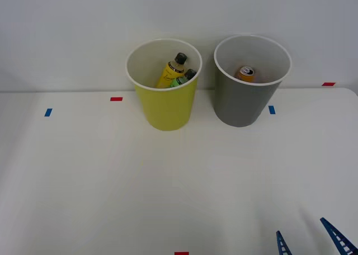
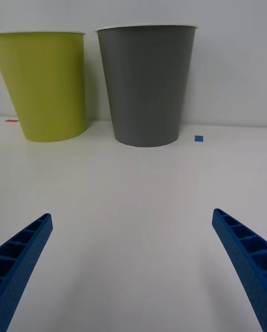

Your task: Put cans in the gray bin, plastic bottles in the light green bin

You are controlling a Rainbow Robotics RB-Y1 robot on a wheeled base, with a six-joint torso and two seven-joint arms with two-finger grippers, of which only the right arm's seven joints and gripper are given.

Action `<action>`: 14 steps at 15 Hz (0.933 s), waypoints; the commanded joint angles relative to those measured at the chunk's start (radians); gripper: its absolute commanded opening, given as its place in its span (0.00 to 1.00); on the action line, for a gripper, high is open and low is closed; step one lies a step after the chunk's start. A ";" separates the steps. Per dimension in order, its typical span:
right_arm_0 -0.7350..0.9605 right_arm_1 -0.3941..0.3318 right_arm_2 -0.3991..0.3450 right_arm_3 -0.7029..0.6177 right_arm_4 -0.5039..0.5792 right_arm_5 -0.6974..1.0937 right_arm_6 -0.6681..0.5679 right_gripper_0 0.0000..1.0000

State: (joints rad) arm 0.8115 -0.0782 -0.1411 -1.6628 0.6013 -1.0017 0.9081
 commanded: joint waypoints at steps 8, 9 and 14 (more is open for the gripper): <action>0.000 0.000 0.000 0.000 0.000 0.000 0.000 1.00; 0.000 0.000 0.000 0.000 0.000 0.000 0.000 1.00; 0.000 0.000 0.000 0.000 0.000 0.000 0.000 1.00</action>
State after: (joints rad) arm 0.8115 -0.0782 -0.1411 -1.6628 0.6013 -1.0017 0.9081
